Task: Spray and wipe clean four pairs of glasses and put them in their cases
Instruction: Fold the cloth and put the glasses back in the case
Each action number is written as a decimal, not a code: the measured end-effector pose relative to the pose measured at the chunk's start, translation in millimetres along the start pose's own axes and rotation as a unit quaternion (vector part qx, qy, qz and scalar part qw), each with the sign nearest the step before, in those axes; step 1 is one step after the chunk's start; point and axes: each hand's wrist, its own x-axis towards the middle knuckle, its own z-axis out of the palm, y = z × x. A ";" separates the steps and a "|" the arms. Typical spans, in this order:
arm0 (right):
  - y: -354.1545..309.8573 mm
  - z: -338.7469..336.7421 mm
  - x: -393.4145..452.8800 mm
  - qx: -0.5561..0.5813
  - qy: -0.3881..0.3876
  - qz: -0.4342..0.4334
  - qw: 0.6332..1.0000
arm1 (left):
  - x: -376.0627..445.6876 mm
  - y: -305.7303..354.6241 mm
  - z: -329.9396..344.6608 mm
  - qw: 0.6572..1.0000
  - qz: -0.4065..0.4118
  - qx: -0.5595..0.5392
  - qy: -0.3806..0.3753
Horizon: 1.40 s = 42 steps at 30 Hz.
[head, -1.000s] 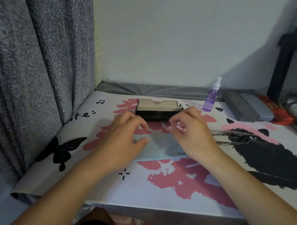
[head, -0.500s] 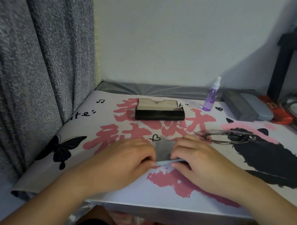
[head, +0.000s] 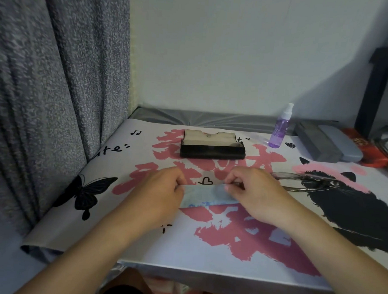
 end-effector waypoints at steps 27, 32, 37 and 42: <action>-9.6 -47.7 30.7 0.126 0.010 -0.053 0.991 | 58.6 0.2 -47.6 0.958 0.141 -0.203 -0.146; 6.5 -63.8 99.3 0.024 0.065 -0.077 0.995 | 126.1 12.4 -61.6 0.981 0.181 -0.068 0.029; 24.6 -52.6 145.3 -0.079 0.039 -0.118 0.989 | 166.2 -5.7 -32.1 0.976 0.213 -0.007 0.033; 32.3 -53.3 141.2 -0.152 -0.141 -0.121 0.971 | 163.7 -29.2 -26.4 0.968 0.238 0.000 -0.074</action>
